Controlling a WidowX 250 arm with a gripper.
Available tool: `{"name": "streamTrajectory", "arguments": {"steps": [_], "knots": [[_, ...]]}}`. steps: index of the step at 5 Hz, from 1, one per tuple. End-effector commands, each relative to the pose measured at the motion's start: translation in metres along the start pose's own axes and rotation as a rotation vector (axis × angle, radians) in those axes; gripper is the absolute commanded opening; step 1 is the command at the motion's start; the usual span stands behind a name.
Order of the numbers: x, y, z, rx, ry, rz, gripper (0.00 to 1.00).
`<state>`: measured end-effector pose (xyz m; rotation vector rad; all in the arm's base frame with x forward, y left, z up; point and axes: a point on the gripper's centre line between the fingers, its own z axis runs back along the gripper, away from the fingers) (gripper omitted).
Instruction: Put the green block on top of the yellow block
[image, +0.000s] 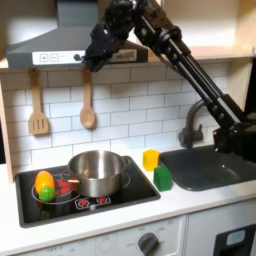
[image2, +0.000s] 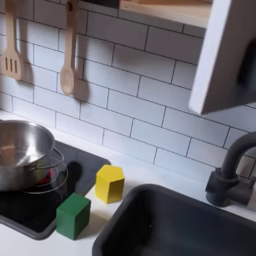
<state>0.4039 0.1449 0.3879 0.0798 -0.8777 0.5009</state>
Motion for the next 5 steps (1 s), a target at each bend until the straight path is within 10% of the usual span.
{"name": "streamTrajectory", "arguments": {"steps": [1, 4, 5], "knots": [[-0.017, 0.002, 0.009, 0.017, 0.102, -0.006, 0.0], [-0.07, -0.025, 0.005, -0.082, 0.317, -0.075, 0.0], [-0.096, -0.025, 0.005, -0.104, 0.478, -0.122, 0.0]]}}
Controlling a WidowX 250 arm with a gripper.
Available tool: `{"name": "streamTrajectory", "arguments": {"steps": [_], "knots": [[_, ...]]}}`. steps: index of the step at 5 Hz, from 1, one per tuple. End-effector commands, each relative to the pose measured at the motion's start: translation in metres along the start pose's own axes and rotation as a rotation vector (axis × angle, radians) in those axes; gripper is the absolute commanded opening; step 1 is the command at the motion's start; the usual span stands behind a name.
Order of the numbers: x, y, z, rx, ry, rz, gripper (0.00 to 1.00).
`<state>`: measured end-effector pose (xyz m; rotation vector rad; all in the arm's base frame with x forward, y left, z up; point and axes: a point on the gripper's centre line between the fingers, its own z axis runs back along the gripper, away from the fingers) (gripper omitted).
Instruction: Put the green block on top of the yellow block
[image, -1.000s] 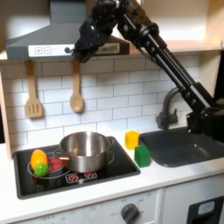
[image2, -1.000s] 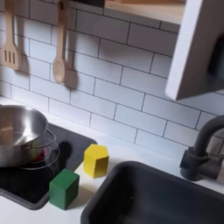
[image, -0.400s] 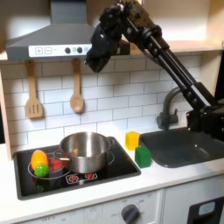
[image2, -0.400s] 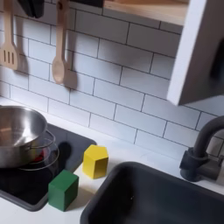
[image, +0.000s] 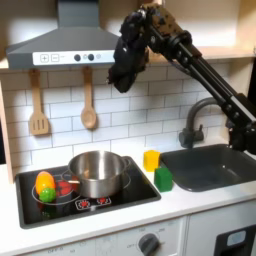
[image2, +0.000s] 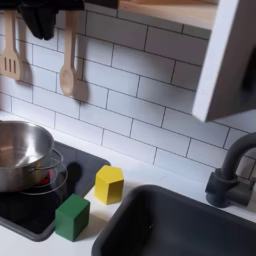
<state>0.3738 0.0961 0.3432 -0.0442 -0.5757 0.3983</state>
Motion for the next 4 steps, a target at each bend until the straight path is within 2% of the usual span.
{"name": "streamTrajectory", "arguments": {"steps": [1, 2, 3, 4], "knots": [[-0.043, -0.001, -0.003, -0.026, 0.236, -0.097, 0.0], [-0.057, 0.004, -0.007, -0.038, 0.29, -0.121, 0.0], [-0.069, 0.01, 0.004, -0.042, 0.296, -0.166, 0.0], [-0.079, 0.024, 0.001, -0.036, 0.323, -0.201, 0.0]]}}
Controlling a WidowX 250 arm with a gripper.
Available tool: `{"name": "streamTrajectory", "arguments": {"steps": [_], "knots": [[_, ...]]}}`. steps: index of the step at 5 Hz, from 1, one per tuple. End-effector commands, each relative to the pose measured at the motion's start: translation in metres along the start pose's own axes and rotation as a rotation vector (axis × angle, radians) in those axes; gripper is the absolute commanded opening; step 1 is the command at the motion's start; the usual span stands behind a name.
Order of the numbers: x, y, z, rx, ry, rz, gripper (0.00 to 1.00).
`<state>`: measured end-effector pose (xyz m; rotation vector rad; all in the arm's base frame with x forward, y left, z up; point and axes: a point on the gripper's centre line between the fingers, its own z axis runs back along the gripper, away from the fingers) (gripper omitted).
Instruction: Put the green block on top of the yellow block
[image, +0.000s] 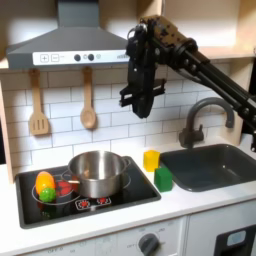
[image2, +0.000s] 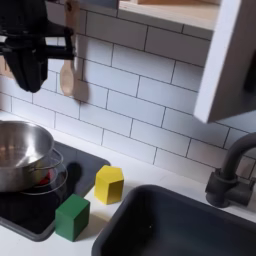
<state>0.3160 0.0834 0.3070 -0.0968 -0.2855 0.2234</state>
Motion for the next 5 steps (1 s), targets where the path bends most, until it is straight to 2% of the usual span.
{"name": "streamTrajectory", "arguments": {"steps": [1, 3, 5], "knots": [[-0.02, 0.013, -0.007, 0.014, 0.057, -0.1, 0.0], [-0.046, 0.031, -0.006, -0.02, 0.12, -0.233, 0.0], [-0.067, 0.045, -0.002, -0.09, 0.156, -0.394, 0.0]]}}
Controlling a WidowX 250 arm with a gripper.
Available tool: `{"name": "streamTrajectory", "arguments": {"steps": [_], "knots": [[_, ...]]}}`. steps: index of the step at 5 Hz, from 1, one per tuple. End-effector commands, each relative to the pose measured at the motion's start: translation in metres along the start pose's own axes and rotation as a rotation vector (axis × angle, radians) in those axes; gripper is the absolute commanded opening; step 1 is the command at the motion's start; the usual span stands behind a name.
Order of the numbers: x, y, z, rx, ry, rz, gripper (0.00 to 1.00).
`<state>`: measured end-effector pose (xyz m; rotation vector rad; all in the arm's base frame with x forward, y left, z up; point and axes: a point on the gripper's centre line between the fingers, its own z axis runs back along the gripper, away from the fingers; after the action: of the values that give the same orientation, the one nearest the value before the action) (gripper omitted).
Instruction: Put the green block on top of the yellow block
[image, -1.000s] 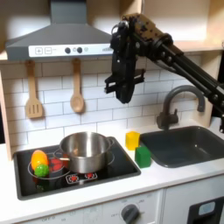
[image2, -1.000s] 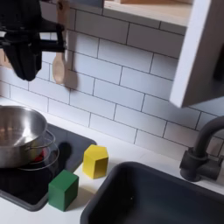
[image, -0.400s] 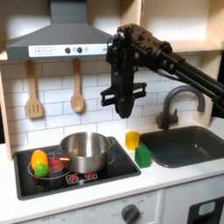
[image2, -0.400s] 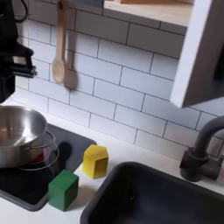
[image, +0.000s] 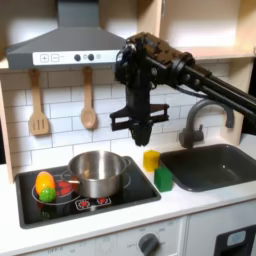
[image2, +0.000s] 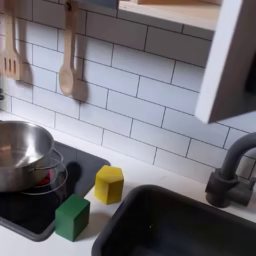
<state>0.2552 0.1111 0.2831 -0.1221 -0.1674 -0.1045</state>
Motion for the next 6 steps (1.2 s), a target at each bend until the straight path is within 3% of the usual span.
{"name": "streamTrajectory", "arguments": {"steps": [1, 2, 4, 5, 6], "knots": [[-0.029, -0.003, 0.003, -0.044, 0.041, -0.156, 0.0], [-0.045, -0.025, 0.005, -0.063, 0.027, -0.155, 0.0], [-0.094, -0.07, 0.013, -0.032, 0.004, -0.194, 0.0], [-0.112, -0.077, 0.013, -0.016, -0.001, -0.191, 0.0], [-0.124, -0.073, 0.014, 0.011, -0.012, -0.175, 0.0]]}}
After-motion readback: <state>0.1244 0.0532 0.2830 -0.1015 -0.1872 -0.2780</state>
